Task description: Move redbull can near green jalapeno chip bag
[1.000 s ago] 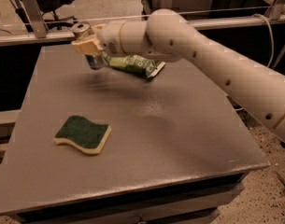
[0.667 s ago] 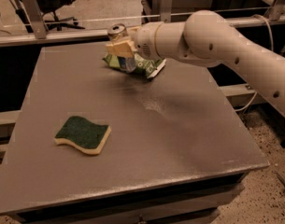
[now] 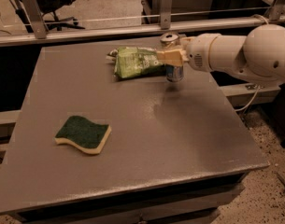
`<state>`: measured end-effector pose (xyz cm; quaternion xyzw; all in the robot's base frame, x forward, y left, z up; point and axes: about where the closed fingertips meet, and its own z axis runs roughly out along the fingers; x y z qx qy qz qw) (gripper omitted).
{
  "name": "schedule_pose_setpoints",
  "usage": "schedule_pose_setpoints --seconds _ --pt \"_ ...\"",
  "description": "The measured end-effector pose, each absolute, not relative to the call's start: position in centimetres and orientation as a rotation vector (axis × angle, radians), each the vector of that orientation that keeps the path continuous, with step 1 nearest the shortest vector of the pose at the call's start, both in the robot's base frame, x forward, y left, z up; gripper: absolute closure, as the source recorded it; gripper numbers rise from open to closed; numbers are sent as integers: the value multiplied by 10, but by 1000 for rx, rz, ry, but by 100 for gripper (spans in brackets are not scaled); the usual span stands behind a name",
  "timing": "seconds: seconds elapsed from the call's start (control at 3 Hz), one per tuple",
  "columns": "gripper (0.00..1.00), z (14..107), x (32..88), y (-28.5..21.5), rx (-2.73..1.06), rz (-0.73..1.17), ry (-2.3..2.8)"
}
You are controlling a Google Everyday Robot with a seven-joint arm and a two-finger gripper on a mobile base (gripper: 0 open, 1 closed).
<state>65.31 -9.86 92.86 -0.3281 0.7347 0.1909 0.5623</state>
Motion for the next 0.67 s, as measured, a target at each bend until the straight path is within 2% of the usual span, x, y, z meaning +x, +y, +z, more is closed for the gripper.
schedule_pose_setpoints --seconds 0.33,0.67 --pt "100 926 653 -140 -702 417 1723" --pt "100 920 659 -146 -683 423 1697"
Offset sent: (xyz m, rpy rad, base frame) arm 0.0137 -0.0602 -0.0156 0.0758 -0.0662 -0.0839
